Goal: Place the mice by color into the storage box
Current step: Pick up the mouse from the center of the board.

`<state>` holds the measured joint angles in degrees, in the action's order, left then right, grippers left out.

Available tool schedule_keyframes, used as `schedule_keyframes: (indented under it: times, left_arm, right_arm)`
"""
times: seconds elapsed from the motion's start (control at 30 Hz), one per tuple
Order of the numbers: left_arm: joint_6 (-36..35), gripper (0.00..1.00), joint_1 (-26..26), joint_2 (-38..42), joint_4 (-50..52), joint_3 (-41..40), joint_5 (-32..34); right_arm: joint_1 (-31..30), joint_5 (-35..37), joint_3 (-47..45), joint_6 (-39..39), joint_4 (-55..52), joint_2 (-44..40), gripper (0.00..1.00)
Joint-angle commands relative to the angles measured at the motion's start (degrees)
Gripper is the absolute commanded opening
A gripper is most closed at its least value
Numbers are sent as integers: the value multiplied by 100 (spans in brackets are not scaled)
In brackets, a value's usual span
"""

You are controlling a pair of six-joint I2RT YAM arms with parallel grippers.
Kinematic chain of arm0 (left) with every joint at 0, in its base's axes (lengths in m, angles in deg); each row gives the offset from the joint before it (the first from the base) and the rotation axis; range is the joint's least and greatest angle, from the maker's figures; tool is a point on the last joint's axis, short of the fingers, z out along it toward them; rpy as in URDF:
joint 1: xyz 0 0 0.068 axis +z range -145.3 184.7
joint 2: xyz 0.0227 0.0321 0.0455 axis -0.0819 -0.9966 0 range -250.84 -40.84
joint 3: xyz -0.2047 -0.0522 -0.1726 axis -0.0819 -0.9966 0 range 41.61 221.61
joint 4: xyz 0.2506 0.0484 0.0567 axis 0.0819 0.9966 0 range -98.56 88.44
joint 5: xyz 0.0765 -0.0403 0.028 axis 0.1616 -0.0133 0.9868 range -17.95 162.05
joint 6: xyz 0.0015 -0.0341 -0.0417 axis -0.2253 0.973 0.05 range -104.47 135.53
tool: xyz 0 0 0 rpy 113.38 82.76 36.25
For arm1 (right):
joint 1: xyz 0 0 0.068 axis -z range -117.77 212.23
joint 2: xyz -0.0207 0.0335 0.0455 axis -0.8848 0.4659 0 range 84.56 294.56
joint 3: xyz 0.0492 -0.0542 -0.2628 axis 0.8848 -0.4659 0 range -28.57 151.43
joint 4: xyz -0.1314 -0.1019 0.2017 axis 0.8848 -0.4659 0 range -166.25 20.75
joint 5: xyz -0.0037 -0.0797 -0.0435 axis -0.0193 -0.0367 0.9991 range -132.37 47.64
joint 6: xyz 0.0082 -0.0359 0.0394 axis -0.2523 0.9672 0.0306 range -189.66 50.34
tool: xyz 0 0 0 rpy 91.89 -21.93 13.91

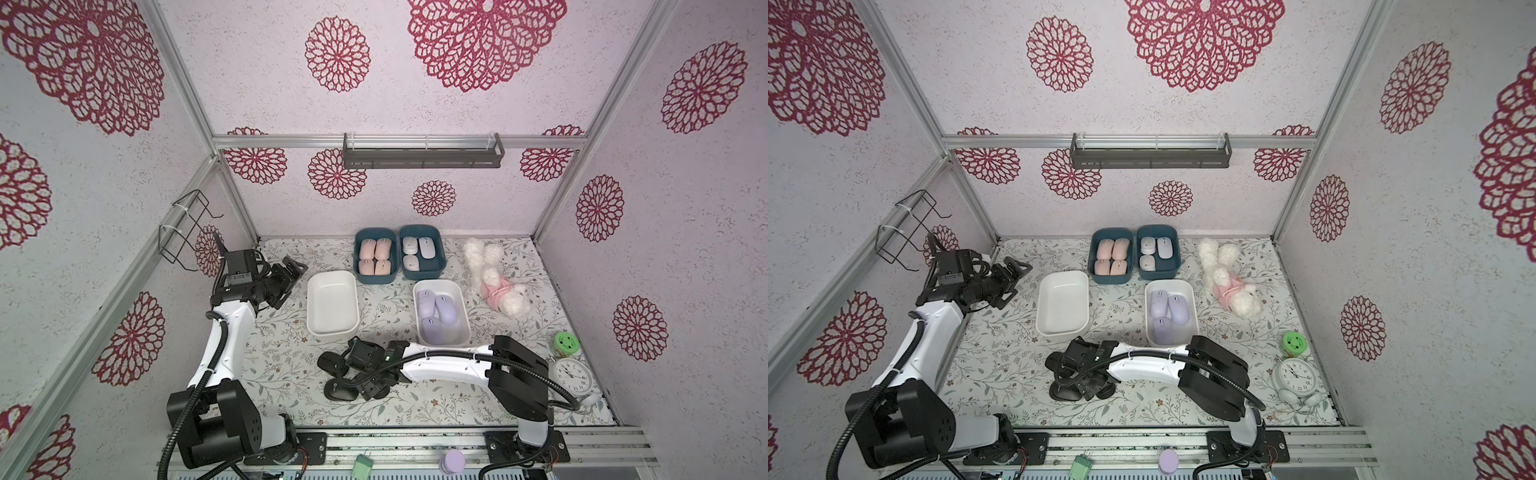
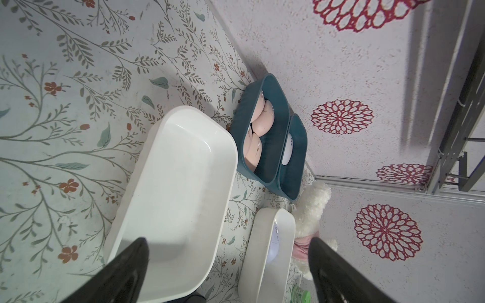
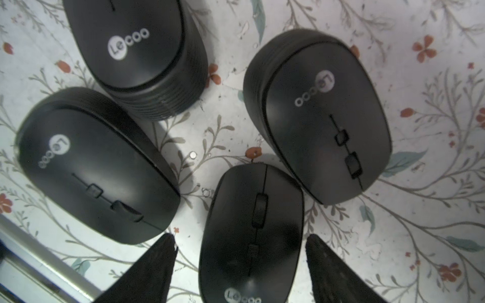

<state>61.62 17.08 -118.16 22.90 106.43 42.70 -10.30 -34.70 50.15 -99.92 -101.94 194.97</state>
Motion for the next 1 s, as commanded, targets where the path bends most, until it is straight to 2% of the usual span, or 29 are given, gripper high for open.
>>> schedule_keyframes:
  times: [0.0, 0.17, 0.33, 0.47, 0.63, 0.77, 0.9, 0.97]
  left_arm:
    - [67, 97, 9, 130, -193, -40, -109]
    - [67, 97, 9, 62, -193, -48, -120]
    - [85, 97, 9, -32, -241, -66, -199]
    - [85, 97, -6, -141, -254, -57, -367]
    - [64, 97, -9, -262, -242, -50, -292]
    - [78, 97, -11, -432, -315, -48, -497]
    - [32, 97, -16, -541, -282, -96, -235]
    - [35, 97, -42, -740, -313, -110, -269]
  right_arm:
    - [16, -27, 22, -210, -110, 32, 78]
    - [11, -71, -122, -322, -64, 67, 75]
    - [39, 196, -274, -312, -148, -40, 77]
    - [51, 311, -196, -166, -316, -23, 69]
    - [46, 570, -518, -71, 189, -615, 57]
    - [64, 792, -378, 83, 148, -811, 55]
    - [126, 959, -139, 202, 104, -902, 55]
    - [289, 822, -21, 201, 201, -941, 55]
